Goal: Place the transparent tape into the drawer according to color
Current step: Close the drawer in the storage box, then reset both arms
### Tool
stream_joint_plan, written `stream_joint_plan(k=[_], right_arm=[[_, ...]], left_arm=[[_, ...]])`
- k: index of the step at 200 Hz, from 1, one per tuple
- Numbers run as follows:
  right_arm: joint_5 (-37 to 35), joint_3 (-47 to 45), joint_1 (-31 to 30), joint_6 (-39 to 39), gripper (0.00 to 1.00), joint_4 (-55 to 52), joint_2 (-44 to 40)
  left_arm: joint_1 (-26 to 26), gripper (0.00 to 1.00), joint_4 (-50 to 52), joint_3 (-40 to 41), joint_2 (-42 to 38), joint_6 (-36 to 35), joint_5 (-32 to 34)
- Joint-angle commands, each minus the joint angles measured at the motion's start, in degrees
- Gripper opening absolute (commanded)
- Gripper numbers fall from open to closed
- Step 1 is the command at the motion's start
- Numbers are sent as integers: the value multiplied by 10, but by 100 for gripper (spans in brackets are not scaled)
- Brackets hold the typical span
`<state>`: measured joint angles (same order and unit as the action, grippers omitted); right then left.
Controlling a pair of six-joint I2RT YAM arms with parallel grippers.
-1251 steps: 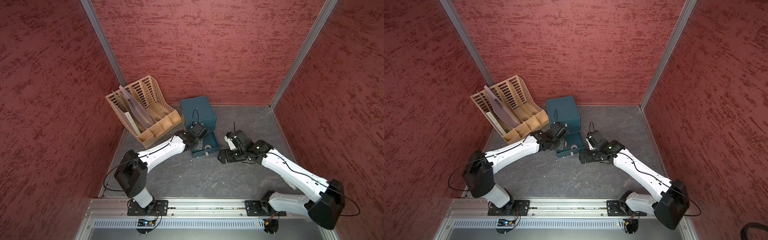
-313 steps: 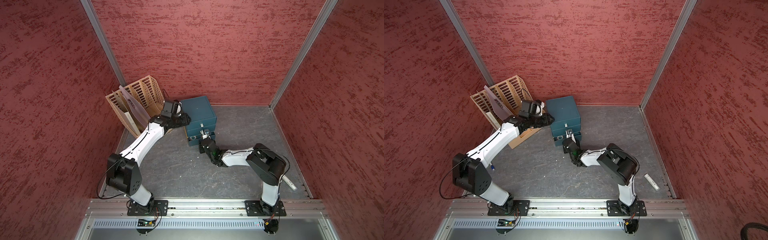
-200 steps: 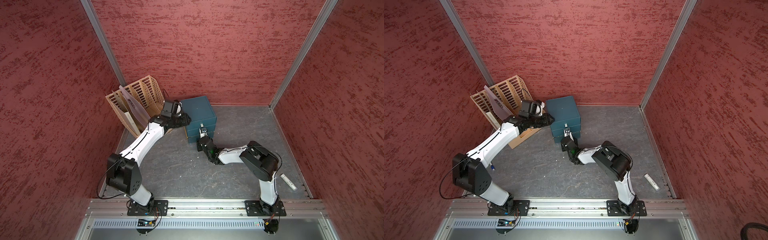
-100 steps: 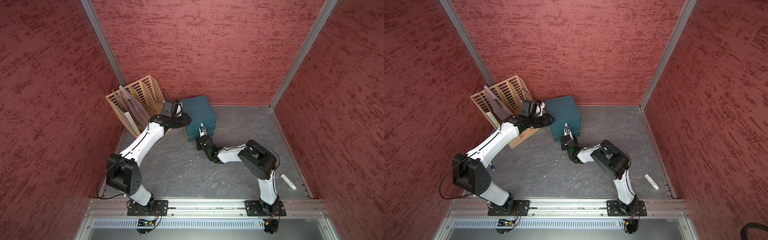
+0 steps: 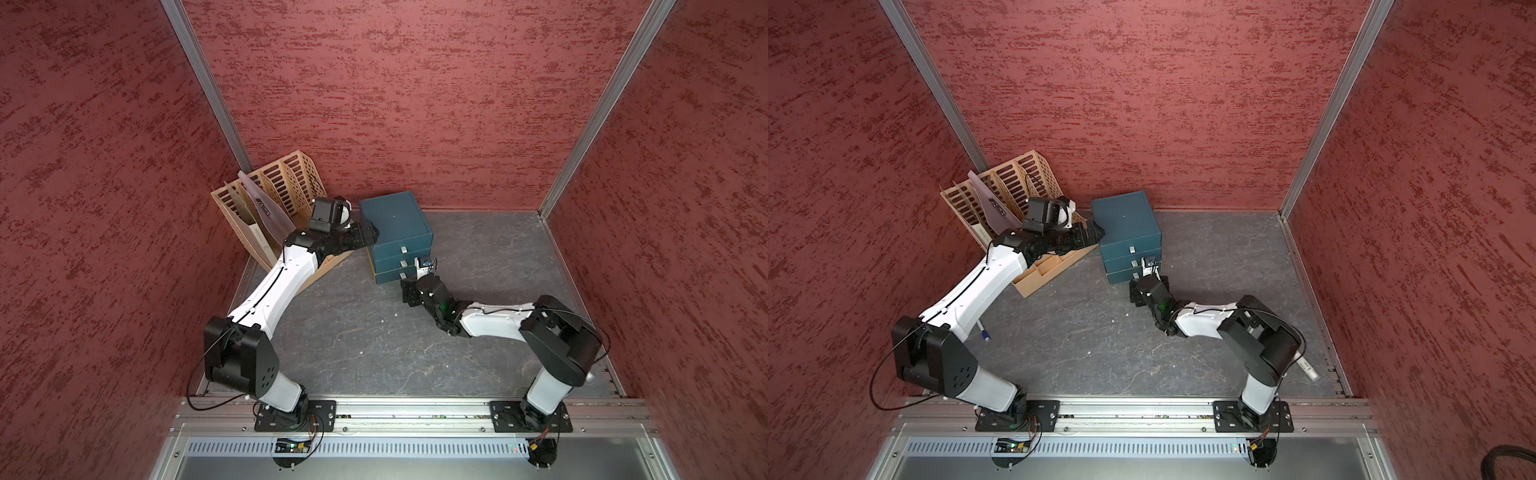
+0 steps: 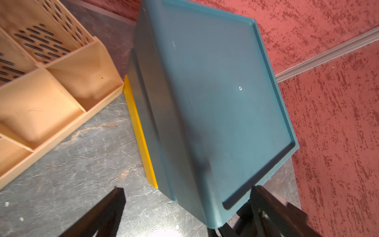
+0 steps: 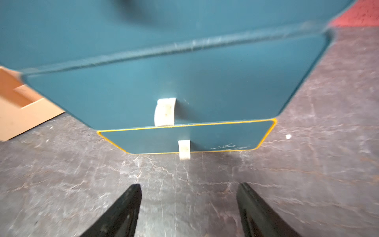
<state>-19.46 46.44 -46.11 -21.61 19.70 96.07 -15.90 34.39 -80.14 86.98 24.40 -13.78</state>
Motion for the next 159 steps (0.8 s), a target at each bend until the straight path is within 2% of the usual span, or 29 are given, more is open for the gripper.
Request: stream_joint_plan(k=[1,12,45,80,121,159], right_arm=[[36,-17,3,-18,93,-99,-49],[43,-16,4,-12,99,-146,-76],[35,1,6,14,99,-280,-163],[10,26,37,62,99,-367,-231],[-45,50,145,97,98,-396,-271],[-59,15,270,136,98,-309,-259]], left_arm=[[-5,100,-6,39,-35,-7,7],[-8,100,-18,74,-59,-14,23],[-7,100,-58,196,-142,-33,66],[-3,100,-110,323,-216,-61,103],[20,100,-187,417,-265,-119,126],[57,100,-237,443,-284,-159,135]])
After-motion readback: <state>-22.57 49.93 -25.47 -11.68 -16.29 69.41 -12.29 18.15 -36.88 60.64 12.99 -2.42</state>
